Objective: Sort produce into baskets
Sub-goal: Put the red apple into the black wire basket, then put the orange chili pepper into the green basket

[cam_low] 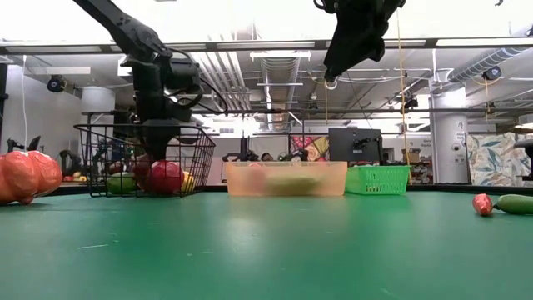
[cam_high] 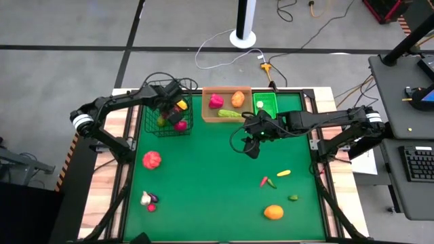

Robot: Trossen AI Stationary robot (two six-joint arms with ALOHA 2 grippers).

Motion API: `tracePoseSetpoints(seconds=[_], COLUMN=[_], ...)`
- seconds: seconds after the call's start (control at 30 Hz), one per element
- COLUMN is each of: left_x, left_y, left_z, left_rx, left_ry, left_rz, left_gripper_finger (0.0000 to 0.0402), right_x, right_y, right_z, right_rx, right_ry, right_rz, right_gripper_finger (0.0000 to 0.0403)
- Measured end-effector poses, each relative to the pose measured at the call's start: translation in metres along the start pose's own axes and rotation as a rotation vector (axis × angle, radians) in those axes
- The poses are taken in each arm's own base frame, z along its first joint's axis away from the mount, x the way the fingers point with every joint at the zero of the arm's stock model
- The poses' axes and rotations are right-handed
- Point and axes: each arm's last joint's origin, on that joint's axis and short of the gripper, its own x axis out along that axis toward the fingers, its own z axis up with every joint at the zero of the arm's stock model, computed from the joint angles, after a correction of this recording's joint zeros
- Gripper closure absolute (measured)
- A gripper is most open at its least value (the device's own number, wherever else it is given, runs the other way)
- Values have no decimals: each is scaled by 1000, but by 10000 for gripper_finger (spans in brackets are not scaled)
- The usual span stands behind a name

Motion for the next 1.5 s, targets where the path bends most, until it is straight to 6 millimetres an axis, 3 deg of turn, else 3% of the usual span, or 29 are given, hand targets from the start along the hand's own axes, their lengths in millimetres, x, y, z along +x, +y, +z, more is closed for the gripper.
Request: tracePoseSetpoints(seconds=[0.3,0.5,0.63,0.8,1.03,1.27,1.5], left_x=[-26,-59,-84,-115,-153,-181,-197], left_y=[6,12,4,-27,-89,-146,-183], left_z=[5,0,-7,-19,-46,-88,-127], left_rx=[-2,-60,-137,-138,-54,15,9], left_ry=[-55,-141,-235,-343,-515,-669,-774], left_rz=[2,3,-29,-114,-119,-170,-259], left_gripper_finger=[110,110,110,110,110,110,110], right_x=[0,-1,-4,-9,-13,-11,-11], right_y=[0,0,-1,-2,7,34,69], right_z=[0,0,-2,-7,-22,-43,-65], right_rx=[0,4,22,60,102,-65,-280], right_ry=[-1,-1,14,71,194,302,348], right_rz=[0,0,-1,40,33,60,123], right_gripper_finger=[216,216,216,216,216,216,216])
